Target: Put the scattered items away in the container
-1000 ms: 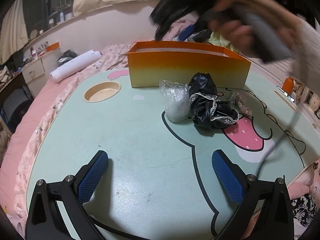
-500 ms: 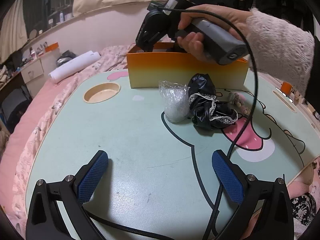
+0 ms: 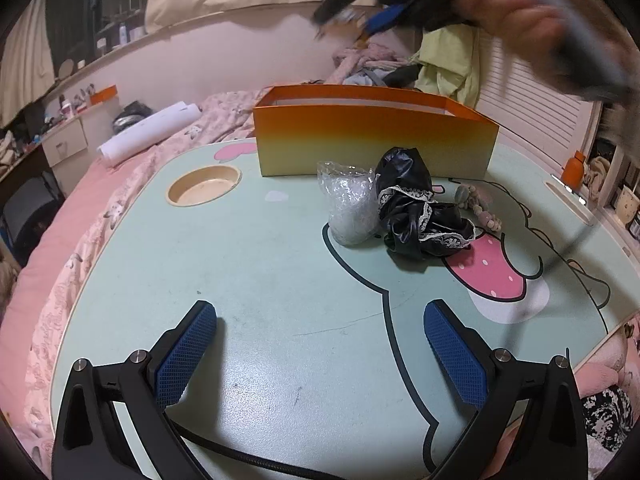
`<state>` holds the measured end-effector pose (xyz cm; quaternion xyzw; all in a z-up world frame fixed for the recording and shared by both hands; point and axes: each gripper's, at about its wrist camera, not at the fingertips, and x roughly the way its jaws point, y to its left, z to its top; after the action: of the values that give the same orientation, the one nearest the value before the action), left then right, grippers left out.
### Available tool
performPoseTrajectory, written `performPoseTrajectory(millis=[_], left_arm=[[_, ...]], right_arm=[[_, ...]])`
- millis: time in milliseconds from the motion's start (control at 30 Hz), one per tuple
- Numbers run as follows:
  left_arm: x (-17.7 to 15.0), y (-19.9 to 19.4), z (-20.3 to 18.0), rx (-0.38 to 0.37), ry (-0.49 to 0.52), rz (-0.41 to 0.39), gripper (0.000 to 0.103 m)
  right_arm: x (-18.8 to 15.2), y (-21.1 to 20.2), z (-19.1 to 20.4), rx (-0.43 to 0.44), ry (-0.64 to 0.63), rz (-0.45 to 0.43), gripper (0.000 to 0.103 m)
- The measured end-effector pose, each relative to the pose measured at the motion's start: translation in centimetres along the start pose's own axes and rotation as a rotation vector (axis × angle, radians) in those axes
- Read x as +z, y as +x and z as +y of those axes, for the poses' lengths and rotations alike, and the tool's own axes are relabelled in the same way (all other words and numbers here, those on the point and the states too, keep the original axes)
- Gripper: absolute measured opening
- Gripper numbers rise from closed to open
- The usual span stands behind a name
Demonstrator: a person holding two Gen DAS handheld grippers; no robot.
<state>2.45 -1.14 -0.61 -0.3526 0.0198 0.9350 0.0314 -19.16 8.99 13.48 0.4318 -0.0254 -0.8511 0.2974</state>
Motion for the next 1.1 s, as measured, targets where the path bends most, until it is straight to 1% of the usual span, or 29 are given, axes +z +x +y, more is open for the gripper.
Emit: performPoseTrajectory(millis=[100,200,267,333,400,500,633,700,733,800,867,933,1100], left_arm=[[0.0,0.0,0.0,0.001,0.001,0.0,0.103],[0.0,0.0,0.0,0.0,0.0,0.0,0.103],[0.0,0.0,0.0,0.0,0.0,0.001,0.103],[0.0,0.0,0.0,0.001,0.0,0.001,0.103],[0.0,0.0,0.1,0.0,-0.001,0.002,0.103],[0.0,0.0,0.1,0.0,0.0,0.001,0.103],[0.0,0.0,0.1,0.0,0.0,0.001,0.103],[0.0,0.0,0.1,0.0,0.0,0.001,0.103],[0.0,0.0,0.1,0.0,0.0,0.001,0.103],[0.0,0.0,0.1,0.0,0.0,0.001,0.103],[0.0,0.0,0.1,0.0,0.0,0.001,0.103],[0.0,0.0,0.1,0.0,0.0,0.001,0.103],[0.1,0.0,0.1,0.0,0.0,0.002,0.103]], right_arm=[[-2.3,-3.2,0.4,0.027,-0.021,-0.024,0.042],[-5.7,-3.9,0.2,0.07,-0.029,0.008,0.042],[-8.2,-3.4,-0.1,0.072,-0.026,0.032,0.042],[-10.4,-2.3,-0.7,0.029,-0.016,0.051,0.042],[-12.0,-1.0,-1.6,0.015,0.012,0.071,0.042],[-13.0,0.0,-2.4,0.024,0.046,0.058,0.042],[-13.3,0.2,-3.3,-0.014,0.069,0.043,0.043],[-13.7,-0.8,-3.6,-0.032,0.078,0.005,0.043],[-14.1,-1.7,-3.3,-0.042,0.066,-0.034,0.043],[-15.0,-3.4,-2.5,-0.069,0.032,-0.102,0.049],[-16.5,-4.6,-1.9,-0.102,0.008,-0.136,0.067],[-18.4,-5.8,-1.6,-0.147,-0.003,-0.167,0.069],[-22.5,-6.6,-1.6,-0.221,0.009,-0.176,0.069]])
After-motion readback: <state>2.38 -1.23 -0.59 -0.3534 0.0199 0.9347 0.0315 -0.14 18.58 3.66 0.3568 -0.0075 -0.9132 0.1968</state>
